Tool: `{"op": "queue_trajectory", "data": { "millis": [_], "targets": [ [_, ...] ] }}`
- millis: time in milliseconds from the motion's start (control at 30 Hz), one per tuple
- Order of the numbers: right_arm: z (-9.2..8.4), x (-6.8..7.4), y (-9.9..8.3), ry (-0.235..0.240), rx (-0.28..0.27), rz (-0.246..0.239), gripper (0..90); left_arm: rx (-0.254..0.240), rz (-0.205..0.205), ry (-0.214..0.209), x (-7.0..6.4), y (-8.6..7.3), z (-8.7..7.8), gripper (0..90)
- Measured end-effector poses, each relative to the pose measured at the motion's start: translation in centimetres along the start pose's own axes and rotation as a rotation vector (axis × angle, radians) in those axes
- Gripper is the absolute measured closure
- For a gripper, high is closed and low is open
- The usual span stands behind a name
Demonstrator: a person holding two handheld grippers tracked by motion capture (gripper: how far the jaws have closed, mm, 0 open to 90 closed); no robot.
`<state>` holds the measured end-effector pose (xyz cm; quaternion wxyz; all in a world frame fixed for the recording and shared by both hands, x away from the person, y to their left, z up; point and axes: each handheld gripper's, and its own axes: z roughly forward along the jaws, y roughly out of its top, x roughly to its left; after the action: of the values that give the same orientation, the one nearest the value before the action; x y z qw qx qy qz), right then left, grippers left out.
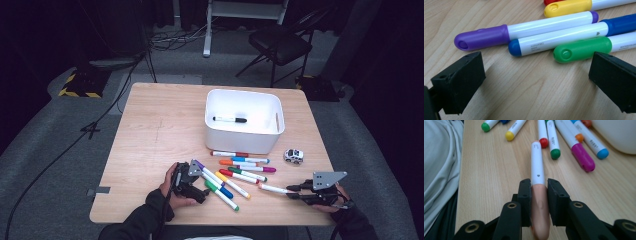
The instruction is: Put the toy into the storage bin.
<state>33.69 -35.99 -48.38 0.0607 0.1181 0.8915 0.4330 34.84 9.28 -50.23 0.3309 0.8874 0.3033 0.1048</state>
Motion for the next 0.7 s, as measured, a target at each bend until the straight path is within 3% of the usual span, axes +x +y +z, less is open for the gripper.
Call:
{"op": "queue_trajectory", "data": {
  "millis": [333, 533, 700],
  "targets": [
    [-2.0, -0.3, 1.9, -0.053, -0.102, -0.026, 74.1, -0.001, -0.001, 0.0, 0.0, 0.0, 0.0, 0.7],
    [-3.5, -0.8, 3.8, -0.097, -0.169, -0.034, 74.1, -0.001, -0.001, 0.0, 0.0, 0.0, 0.0, 0.7],
    [-4.1, -1.4, 5.7, -0.131, -0.193, -0.055, 74.1, -0.002, -0.002, 0.0, 0.0, 0.0, 0.0, 0.7]
  ]
}}
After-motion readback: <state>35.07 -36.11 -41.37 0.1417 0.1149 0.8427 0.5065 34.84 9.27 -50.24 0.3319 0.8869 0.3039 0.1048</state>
